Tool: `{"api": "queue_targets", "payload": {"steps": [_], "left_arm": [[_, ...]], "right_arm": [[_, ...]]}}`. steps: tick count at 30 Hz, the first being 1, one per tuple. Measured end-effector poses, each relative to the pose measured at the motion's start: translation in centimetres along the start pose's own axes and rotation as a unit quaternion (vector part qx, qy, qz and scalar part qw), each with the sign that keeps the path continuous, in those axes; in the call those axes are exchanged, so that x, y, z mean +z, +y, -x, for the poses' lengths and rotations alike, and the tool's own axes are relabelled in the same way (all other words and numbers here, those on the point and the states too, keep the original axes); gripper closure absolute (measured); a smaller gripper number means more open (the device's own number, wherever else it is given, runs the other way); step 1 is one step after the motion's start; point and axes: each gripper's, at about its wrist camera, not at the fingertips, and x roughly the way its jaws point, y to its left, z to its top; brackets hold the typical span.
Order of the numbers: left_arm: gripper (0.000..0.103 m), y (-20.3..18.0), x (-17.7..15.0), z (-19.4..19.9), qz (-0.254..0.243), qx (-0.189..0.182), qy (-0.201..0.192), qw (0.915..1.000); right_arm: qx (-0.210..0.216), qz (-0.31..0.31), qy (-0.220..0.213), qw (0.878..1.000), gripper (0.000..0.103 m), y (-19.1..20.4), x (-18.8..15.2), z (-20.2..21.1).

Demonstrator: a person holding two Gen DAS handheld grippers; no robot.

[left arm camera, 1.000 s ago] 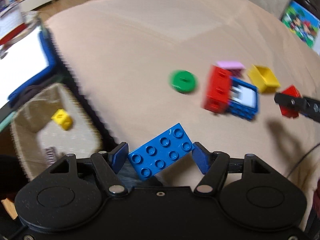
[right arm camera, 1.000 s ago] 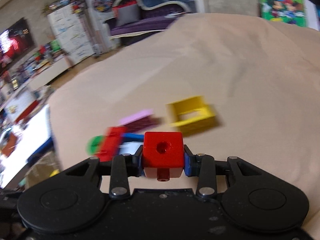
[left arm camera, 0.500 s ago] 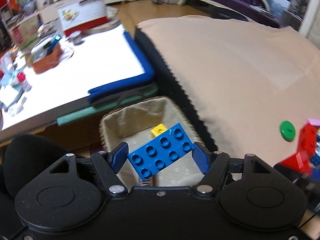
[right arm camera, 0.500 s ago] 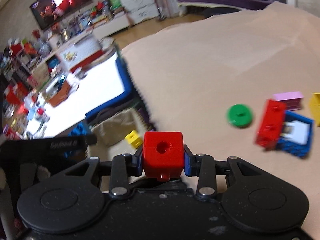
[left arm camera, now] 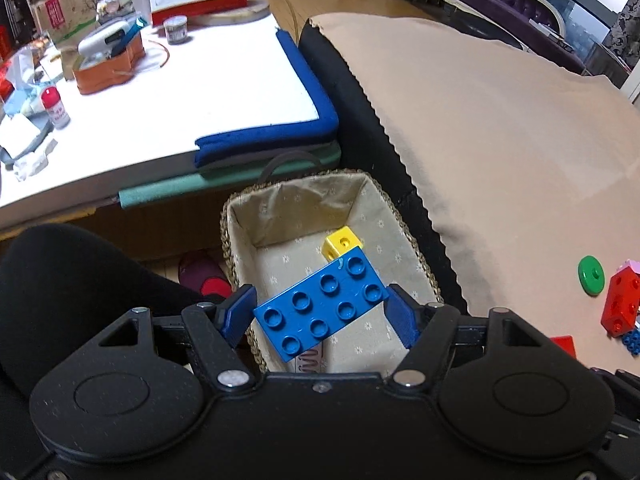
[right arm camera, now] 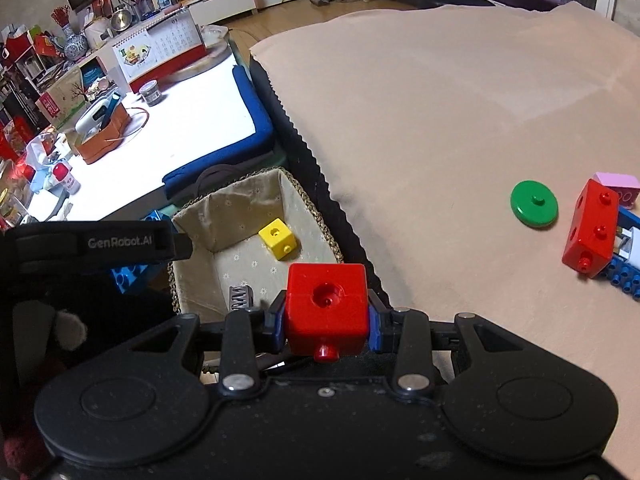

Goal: Organize rigid objects
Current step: 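Carry the blue brick and red cube over the basket and release both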

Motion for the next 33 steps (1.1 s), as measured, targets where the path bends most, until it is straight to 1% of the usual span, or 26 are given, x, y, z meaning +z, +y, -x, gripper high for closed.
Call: {"api": "queue_targets", "payload": {"steps": [5,8,12,18,21,25,26,27,28,30,33], "left_arm": [[0.038,-0.2,0.1,-0.7,-0.001,0.015,0.012,0.9998],[0.038,-0.7,0.2,-1.2,-0.006,0.028,0.017,0.9995],[0.038,-1.0,0.3,-1.6,-0.013,0.044,0.018,0.9988],[0.038,-0.3,1.1,-2.7,0.005,0.049,0.038,0.9980],[0.038,-0.3,1.4,-3.0,0.010,0.043,0.038,0.9983],[0.037,-0.8,1.6,-3.4,0.004,0.054,0.035,0.9979],[0.035,-0.8,1.6,-3.4,0.003,0.053,0.034,0.9980],[0.031,-0.8,1.6,-3.3,0.003,0.051,0.032,0.9982],[0.028,-0.8,1.6,-3.2,0.002,0.049,0.029,0.9984],[0.027,-0.8,1.5,-2.9,0.000,0.052,0.024,0.9984],[0.027,-0.8,1.4,-3.1,-0.002,0.055,0.029,0.9981]], "right_arm": [[0.012,-0.003,-0.001,1.000,0.067,0.1,0.2,-0.6],[0.012,0.001,-0.002,1.000,0.067,0.2,0.1,-1.2],[0.017,0.005,0.007,1.000,0.067,0.5,-0.2,-2.4],[0.020,0.009,0.019,1.000,0.066,1.2,0.5,-4.6],[0.023,0.006,0.028,0.999,0.066,1.5,0.9,-5.8],[0.023,-0.001,0.029,0.999,0.066,1.8,1.4,-6.9],[0.024,-0.004,0.027,0.999,0.066,1.8,1.5,-6.9],[0.024,-0.007,0.022,0.999,0.056,1.9,1.6,-6.9],[0.022,-0.009,0.017,1.000,0.048,1.9,1.6,-6.8],[0.017,-0.006,0.012,1.000,0.048,1.9,1.6,-6.7],[0.018,-0.009,0.013,1.000,0.048,1.6,1.4,-6.5]]}}
